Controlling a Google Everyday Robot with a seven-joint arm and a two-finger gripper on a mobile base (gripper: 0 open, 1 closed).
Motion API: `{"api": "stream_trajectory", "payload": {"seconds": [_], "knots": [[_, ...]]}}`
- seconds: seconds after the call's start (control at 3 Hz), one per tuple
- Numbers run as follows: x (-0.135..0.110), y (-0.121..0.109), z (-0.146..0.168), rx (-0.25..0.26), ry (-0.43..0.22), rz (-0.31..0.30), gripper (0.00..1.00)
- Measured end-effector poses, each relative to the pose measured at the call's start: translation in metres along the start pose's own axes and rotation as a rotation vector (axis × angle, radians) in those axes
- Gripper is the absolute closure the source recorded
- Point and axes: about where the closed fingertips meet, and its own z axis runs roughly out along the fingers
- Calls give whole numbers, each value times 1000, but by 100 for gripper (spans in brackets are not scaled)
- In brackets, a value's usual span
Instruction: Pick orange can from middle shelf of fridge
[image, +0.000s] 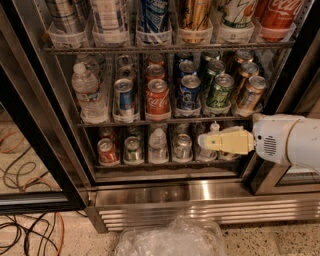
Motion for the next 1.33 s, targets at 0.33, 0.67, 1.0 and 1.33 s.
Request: {"api": "stream_trajectory", "payload": {"seconds": [0.33, 0.67, 1.0, 1.33], "knots": [[-15, -19, 13, 57, -149, 36, 0], [-22, -16, 18, 73, -173, 13, 0], [-21, -17, 17, 72, -172, 17, 0], [-21, -23, 21, 108, -209, 18, 0]]}}
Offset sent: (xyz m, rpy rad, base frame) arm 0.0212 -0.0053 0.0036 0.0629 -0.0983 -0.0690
